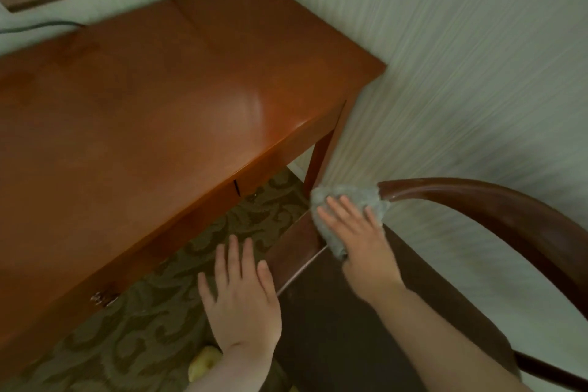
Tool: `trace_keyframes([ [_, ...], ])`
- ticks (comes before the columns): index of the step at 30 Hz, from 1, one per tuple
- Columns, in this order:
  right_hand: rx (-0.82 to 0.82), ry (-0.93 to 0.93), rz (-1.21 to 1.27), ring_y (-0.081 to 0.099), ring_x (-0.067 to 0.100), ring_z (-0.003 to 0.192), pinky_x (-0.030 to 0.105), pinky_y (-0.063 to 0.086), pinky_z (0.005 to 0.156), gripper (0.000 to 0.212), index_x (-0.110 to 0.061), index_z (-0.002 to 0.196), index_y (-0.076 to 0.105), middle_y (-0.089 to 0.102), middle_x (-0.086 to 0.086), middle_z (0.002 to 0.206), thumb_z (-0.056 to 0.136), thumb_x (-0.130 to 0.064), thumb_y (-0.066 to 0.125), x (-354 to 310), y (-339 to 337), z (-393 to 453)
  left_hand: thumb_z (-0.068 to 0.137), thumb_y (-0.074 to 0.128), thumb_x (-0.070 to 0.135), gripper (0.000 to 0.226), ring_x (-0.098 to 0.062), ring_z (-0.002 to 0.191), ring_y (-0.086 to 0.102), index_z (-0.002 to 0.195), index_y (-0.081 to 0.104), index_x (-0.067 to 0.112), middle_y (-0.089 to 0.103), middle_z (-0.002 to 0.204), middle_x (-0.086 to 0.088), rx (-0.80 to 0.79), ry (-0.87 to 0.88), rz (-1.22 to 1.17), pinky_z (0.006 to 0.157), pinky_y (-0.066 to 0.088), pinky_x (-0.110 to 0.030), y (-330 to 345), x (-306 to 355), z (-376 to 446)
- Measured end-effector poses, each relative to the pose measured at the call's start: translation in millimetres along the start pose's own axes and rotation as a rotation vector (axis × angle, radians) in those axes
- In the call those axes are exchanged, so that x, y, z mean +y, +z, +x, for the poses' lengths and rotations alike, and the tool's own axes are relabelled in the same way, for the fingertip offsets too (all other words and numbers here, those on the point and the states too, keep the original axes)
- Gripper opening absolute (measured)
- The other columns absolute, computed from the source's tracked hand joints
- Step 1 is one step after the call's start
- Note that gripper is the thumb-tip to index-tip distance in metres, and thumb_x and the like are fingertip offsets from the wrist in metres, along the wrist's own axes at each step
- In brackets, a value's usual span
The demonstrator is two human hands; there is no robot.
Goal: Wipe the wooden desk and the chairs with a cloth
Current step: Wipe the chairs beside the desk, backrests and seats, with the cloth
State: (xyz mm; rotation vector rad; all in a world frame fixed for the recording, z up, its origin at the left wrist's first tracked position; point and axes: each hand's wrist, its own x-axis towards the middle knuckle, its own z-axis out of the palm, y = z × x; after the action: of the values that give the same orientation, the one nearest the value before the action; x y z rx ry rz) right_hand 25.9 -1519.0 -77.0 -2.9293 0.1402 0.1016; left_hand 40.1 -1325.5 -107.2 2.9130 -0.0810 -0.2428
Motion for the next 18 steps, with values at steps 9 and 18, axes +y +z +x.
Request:
trace_keyframes([
  [9, 0.21, 0.337, 0.18, -0.013, 0.017, 0.147, 0.045, -0.005, 0.121, 0.086, -0.025, 0.155, 0.011, 0.002, -0.002, 0.163, 0.084, 0.002, 0.05, -55.4, 19.3, -0.6, 0.096, 0.016, 0.051, 0.06, -0.016, 0.148, 0.006, 0.151, 0.009, 0.025, 0.008, 0.159, 0.003, -0.128, 0.391, 0.114, 0.119, 0.015, -0.046, -5.2, 17.7, 33.3],
  [18, 0.202, 0.243, 0.096, 0.0, 0.011, 0.149, 0.045, -0.004, 0.121, 0.103, -0.033, 0.151, 0.022, 0.017, -0.009, 0.16, 0.068, 0.011, 0.064, 55.3, -6.3, 7.1, 0.096, -0.003, 0.043, 0.06, -0.01, 0.148, 0.005, 0.154, 0.002, 0.027, 0.004, 0.162, 0.007, -0.221, 0.3, 0.12, 0.121, 0.006, -0.038, -20.1, 29.8, 34.6],
])
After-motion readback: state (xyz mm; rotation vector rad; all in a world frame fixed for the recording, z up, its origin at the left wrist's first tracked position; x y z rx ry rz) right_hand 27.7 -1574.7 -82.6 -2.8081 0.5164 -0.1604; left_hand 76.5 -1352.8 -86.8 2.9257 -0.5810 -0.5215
